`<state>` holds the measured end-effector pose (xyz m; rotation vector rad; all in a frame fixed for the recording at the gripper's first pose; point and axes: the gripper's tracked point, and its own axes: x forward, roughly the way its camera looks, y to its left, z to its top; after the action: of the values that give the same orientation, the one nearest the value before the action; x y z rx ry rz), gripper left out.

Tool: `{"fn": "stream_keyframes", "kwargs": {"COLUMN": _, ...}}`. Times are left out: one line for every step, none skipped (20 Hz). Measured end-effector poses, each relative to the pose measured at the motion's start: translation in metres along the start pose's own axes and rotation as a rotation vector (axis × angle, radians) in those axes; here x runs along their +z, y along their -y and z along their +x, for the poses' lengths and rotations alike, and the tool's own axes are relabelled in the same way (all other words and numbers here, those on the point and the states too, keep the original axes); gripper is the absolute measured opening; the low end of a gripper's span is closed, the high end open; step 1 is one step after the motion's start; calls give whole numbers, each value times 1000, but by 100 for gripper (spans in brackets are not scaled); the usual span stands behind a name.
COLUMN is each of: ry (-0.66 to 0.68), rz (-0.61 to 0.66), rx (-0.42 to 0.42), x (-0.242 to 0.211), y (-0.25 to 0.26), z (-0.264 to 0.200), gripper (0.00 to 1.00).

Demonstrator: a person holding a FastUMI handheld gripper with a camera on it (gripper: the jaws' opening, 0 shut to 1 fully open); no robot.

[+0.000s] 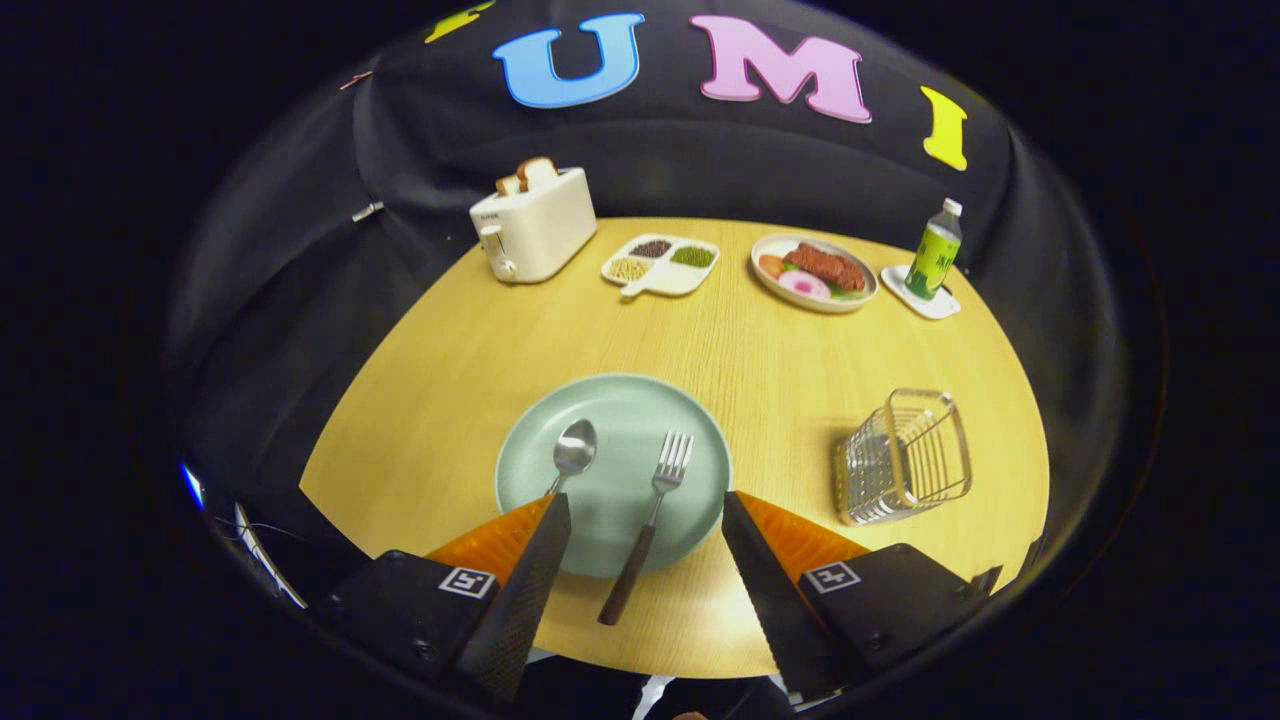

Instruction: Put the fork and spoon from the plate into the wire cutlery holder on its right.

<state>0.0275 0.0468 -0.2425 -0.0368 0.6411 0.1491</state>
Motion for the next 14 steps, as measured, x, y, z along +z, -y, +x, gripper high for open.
{"fn": "stream_keyframes", "kwargs": {"ry": -21, "rz": -9, "rx": 2, "x": -4, "y": -3, "z": 7, "gripper": 96}}
{"fn": "stream_keyframes", "kwargs": {"ry": -43, "rz": -23, "rx": 5, "x": -9, "y": -5, "z": 14, "gripper": 94}}
{"fn": "stream_keyframes", "kwargs": {"ry": -66, "rz": -37, "rx": 8, "x": -14, "y": -8, "z": 20, "gripper": 93}}
{"fn": "stream_keyframes", "kwargs": {"ry": -87, "rz": -43, "rx": 7, "x": -17, "y": -8, "z": 27, "gripper": 91}}
{"fn": "stream_keyframes", "kwargs": {"ry": -111, "rz": -44, "rx": 3, "x": -21, "y": -9, "z": 33, "gripper": 90}}
{"fn": "stream_keyframes", "kwargs": {"ry": -139, "rz": -38, "rx": -5, "x": -25, "y": -8, "z": 40, "gripper": 90}}
{"fn": "stream_keyframes", "kwargs": {"ry": -176, "rz": -27, "rx": -12, "x": -30, "y": -7, "z": 47, "gripper": 90}}
{"fn": "stream_keyframes", "kwargs": {"ry": -225, "rz": -16, "rx": -11, "x": -38, "y": -8, "z": 53, "gripper": 89}}
{"fn": "stream_keyframes", "kwargs": {"ry": -254, "rz": -11, "rx": -17, "x": -43, "y": -7, "z": 58, "gripper": 86}}
{"fn": "stream_keyframes", "kwargs": {"ry": -276, "rz": -15, "rx": -23, "x": -44, "y": -6, "z": 63, "gripper": 83}}
{"fn": "stream_keyframes", "kwargs": {"ry": -290, "rz": -23, "rx": -27, "x": -44, "y": -5, "z": 67, "gripper": 82}}
{"fn": "stream_keyframes", "kwargs": {"ry": -315, "rz": -30, "rx": -29, "x": -48, "y": -5, "z": 71, "gripper": 79}}
{"fn": "stream_keyframes", "kwargs": {"ry": -350, "rz": -23, "rx": -32, "x": -53, "y": -4, "z": 75, "gripper": 79}}
{"fn": "stream_keyframes", "kwargs": {"ry": -378, "rz": -12, "rx": -40, "x": -56, "y": -3, "z": 78, "gripper": 73}}
